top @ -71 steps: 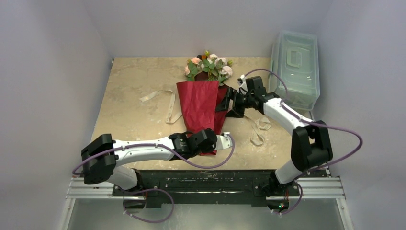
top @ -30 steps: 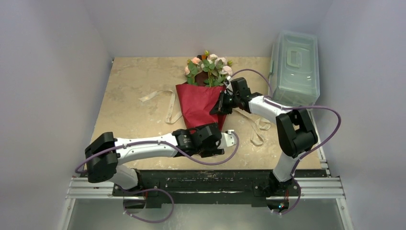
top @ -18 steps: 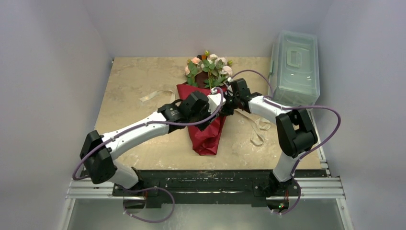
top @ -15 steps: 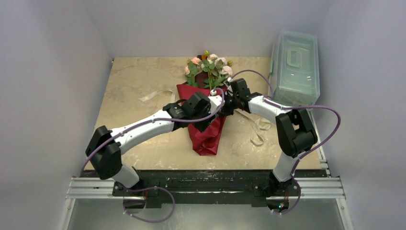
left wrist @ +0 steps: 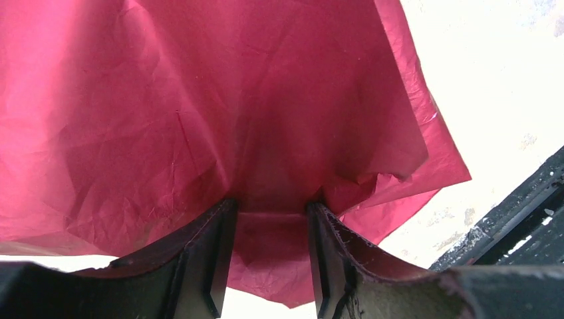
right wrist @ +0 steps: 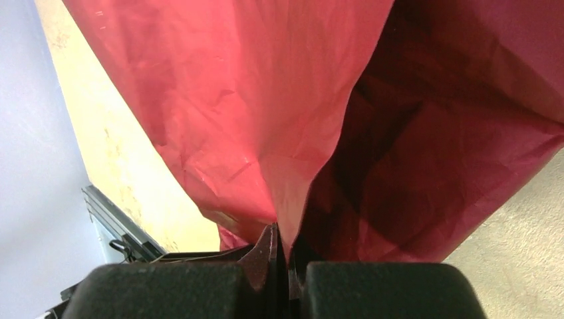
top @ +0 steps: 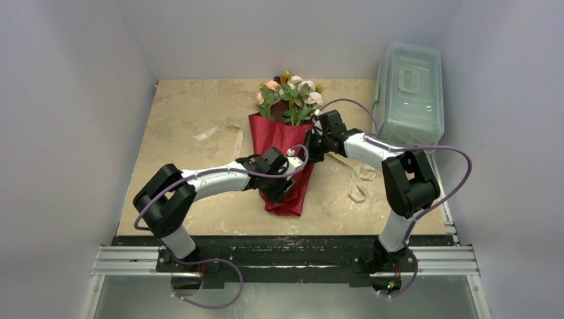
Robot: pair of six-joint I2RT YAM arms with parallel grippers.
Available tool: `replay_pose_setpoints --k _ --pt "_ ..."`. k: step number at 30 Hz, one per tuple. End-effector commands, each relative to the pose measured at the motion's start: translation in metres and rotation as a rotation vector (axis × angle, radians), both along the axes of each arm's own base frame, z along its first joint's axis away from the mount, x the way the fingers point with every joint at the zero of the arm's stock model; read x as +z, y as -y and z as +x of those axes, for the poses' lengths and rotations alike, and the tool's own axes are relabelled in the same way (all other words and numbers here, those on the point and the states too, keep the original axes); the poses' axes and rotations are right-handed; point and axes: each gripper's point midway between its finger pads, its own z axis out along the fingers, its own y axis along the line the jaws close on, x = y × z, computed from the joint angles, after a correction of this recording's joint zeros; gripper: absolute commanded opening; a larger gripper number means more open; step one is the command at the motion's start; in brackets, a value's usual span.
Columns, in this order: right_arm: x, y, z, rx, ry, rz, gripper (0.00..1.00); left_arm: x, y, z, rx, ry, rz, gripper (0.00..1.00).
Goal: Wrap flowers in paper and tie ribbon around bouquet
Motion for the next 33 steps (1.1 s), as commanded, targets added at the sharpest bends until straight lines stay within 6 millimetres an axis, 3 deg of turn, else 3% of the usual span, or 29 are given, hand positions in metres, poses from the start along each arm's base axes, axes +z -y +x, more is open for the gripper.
replay_pose_setpoints --k 1,7,13,17,22,26,30,33 --pt "0.013 0.000 0.017 -0.015 0.052 -0.010 0.03 -0.009 -0.003 -0.013 -0.011 -0.038 -0.022 0.47" --pt "0.033 0.008 0.016 -0.019 0.080 -0.042 0.49 -0.014 -0.009 -0.011 -0.007 -0.014 -0.006 0.47" --pt "0.057 0.043 0.009 -0.091 0.104 -0.121 0.72 -0.012 -0.008 -0.007 -0.003 0.004 -0.007 0.48" --pt "0.074 0.044 -0.005 -0.077 0.125 -0.087 0.70 -0.007 -0.005 -0.002 0.002 0.027 -0.015 0.51" --pt "0.087 0.000 -0.039 0.048 0.080 0.086 0.58 -0.003 0.000 0.003 0.008 0.035 -0.024 0.53" --pt "0.068 -0.041 -0.069 0.148 -0.013 0.141 0.46 0.000 0.004 0.005 0.010 0.037 -0.040 0.54" --pt "0.040 -0.054 -0.080 0.145 -0.098 0.181 0.31 0.005 0.008 0.005 0.013 0.038 -0.064 0.55" --pt "0.019 -0.057 -0.086 0.164 -0.150 0.193 0.28 0.012 0.011 0.006 0.027 0.045 -0.094 0.57"
